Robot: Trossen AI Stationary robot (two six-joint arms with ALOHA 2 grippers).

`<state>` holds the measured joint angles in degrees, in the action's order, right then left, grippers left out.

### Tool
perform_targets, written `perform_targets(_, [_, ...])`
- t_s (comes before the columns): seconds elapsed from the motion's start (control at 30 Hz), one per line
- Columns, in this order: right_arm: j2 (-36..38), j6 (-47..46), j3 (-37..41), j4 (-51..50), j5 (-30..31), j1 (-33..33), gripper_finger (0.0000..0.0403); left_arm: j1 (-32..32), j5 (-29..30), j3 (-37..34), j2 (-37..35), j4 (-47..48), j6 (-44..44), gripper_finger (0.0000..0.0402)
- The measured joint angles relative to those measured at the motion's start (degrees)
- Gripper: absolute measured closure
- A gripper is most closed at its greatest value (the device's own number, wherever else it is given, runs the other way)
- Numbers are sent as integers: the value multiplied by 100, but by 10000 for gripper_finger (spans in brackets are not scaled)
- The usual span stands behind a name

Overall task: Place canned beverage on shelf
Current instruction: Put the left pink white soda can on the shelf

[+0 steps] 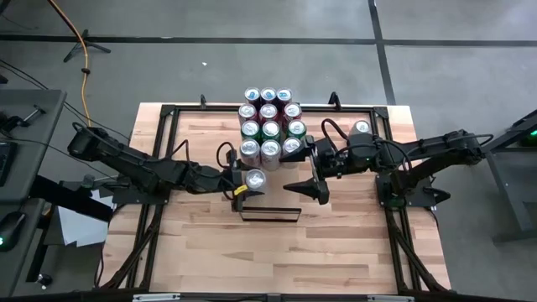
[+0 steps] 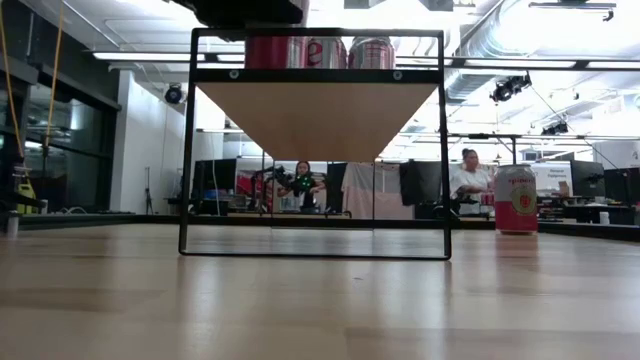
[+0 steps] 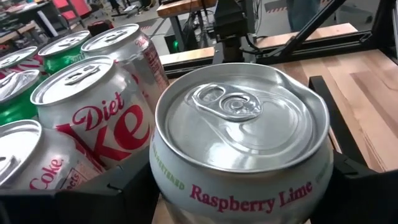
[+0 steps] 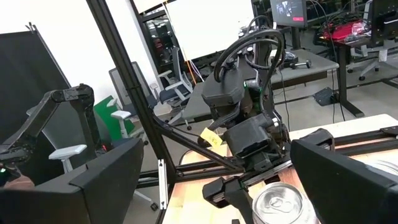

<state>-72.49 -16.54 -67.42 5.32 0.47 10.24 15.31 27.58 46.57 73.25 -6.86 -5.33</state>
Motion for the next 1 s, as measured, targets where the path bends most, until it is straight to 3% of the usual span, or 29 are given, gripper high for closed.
perform_targets(1.0, [0,-15,0,-37,-2,0,11,2,355,-4,-269,10,-178,135])
